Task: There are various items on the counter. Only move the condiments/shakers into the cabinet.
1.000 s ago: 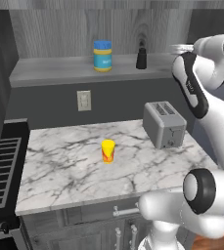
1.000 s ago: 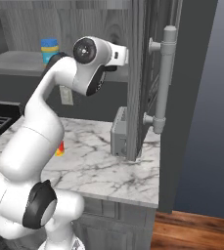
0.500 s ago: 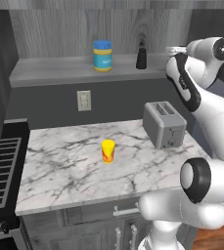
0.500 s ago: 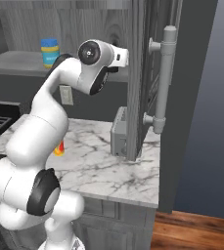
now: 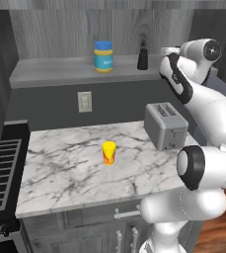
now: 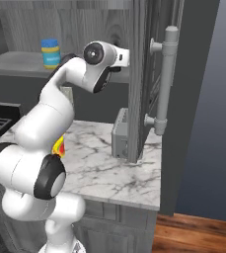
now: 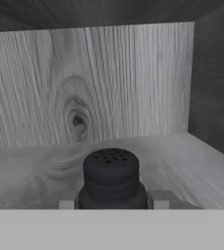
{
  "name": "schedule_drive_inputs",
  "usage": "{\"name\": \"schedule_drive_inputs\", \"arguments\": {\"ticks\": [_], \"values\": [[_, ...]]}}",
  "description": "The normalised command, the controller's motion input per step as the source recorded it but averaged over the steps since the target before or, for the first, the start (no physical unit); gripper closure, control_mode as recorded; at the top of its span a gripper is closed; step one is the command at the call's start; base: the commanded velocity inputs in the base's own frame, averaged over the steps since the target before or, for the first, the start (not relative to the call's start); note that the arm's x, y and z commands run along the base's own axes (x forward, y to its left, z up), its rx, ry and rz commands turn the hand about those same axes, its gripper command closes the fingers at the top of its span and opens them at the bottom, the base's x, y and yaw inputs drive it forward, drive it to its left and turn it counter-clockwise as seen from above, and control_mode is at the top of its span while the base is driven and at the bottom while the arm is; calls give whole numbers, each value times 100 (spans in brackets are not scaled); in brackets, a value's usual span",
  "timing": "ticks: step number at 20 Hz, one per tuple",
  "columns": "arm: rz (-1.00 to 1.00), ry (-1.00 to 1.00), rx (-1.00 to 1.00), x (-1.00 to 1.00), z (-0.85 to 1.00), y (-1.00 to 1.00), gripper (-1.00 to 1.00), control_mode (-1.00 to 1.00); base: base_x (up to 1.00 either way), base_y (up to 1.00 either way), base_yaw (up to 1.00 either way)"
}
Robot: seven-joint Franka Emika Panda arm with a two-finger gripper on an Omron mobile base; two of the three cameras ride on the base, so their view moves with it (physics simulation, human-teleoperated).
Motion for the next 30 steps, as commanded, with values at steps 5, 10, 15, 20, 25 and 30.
{"name": "schedule_drive_inputs", "arguments": {"ticks": [5, 10, 15, 20, 25, 30], "values": [[0, 0, 0, 43, -9, 0, 100, -100, 0, 0, 0], [0, 0, 0, 34, -25, 0, 100, -100, 0, 0, 0], [0, 0, 0, 22, -33, 0, 100, -100, 0, 0, 0], [0, 0, 0, 24, -10, 0, 100, -100, 0, 0, 0], [0, 0, 0, 39, -11, 0, 100, -100, 0, 0, 0], [0, 0, 0, 15, -5, 0, -100, -100, 0, 0, 0]]}}
